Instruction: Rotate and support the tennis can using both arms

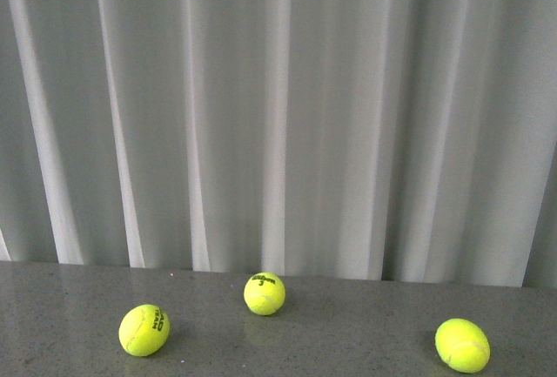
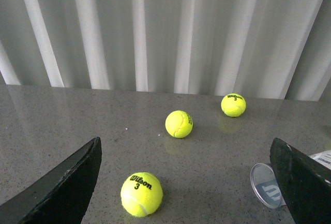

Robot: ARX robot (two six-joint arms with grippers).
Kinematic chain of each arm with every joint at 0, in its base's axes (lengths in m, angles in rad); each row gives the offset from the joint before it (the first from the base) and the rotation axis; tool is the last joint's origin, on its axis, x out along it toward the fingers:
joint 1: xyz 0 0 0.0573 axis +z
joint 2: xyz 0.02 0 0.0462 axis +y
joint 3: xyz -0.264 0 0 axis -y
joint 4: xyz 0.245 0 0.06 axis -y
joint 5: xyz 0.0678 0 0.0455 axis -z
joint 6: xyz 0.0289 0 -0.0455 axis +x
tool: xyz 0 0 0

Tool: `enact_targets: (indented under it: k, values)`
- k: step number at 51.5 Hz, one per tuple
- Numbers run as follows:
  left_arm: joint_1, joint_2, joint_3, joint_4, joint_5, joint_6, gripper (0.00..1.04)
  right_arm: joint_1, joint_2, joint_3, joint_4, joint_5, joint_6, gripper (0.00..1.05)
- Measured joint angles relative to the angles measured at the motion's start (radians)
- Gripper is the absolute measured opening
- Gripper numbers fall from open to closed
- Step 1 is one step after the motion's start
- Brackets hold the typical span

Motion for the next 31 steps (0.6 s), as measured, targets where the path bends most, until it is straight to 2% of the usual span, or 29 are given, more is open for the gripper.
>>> enact_targets:
  k: [9, 13, 24, 26, 31]
  values:
    - [0.000, 0.000, 0.000, 0.000, 0.000, 0.000, 0.98, 0.000, -0.061, 0.000, -0.061, 0.000, 0.000, 0.03]
    - [0.000, 0.000, 0.000, 0.000, 0.000, 0.000, 0.98, 0.000, -0.184, 0.000, -0.217, -0.001, 0.000, 0.03]
    - [0.000, 0.000, 0.000, 0.000, 0.000, 0.000, 0.98, 0.000, -0.219, 0.000, -0.225, -0.001, -0.001, 0.04]
    - [0.000, -0.001, 0.000, 0.000, 0.000, 0.000, 0.98, 0.000, -0.219, 0.000, -0.225, -0.001, -0.002, 0.09]
    - [0.000, -0.001, 0.000, 0.000, 0.000, 0.000, 0.98, 0.000, -0.219, 0.000, -0.225, -0.001, -0.002, 0.31]
